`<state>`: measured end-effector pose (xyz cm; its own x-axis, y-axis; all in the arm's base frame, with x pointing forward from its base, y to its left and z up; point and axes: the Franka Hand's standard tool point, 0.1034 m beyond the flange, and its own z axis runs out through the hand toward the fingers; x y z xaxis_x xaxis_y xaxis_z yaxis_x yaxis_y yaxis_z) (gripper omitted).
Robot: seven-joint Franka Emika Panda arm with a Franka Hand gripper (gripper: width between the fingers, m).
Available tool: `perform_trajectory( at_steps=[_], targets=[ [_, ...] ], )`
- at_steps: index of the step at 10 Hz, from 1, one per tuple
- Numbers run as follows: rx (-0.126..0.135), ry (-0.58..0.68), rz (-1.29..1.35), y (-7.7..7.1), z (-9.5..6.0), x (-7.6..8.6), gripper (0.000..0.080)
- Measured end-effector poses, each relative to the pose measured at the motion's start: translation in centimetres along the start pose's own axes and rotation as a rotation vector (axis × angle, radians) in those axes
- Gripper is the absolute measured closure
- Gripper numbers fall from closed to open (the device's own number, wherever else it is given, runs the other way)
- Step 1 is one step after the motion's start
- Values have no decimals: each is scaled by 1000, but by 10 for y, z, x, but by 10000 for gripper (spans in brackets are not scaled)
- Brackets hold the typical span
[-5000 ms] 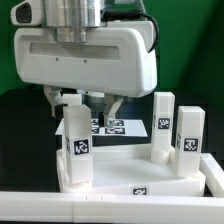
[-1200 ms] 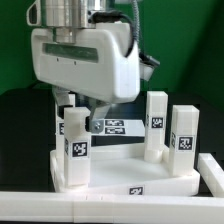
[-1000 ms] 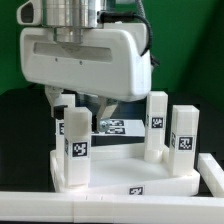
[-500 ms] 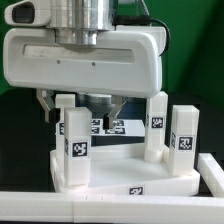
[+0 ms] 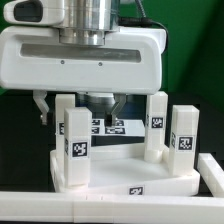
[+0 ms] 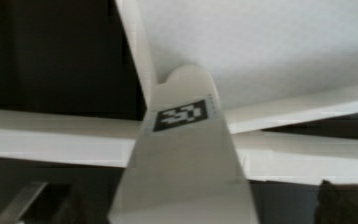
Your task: Assemble desk
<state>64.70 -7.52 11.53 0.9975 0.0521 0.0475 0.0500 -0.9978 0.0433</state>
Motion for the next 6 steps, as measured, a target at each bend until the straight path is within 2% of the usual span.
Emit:
perform_trajectory(
  at_steps=[1,2,3,4,5,6],
  targets=[
    [-1,0,-20,0,0,0,198],
    [-1,-1,-44,1,0,0,198],
    [-1,-1,-38,1,0,0,380],
    [-1,-1,-38,1,1,0,380],
    [-1,-1,-35,1,0,0,511],
    [-1,-1,-6,1,1,0,511]
  ],
)
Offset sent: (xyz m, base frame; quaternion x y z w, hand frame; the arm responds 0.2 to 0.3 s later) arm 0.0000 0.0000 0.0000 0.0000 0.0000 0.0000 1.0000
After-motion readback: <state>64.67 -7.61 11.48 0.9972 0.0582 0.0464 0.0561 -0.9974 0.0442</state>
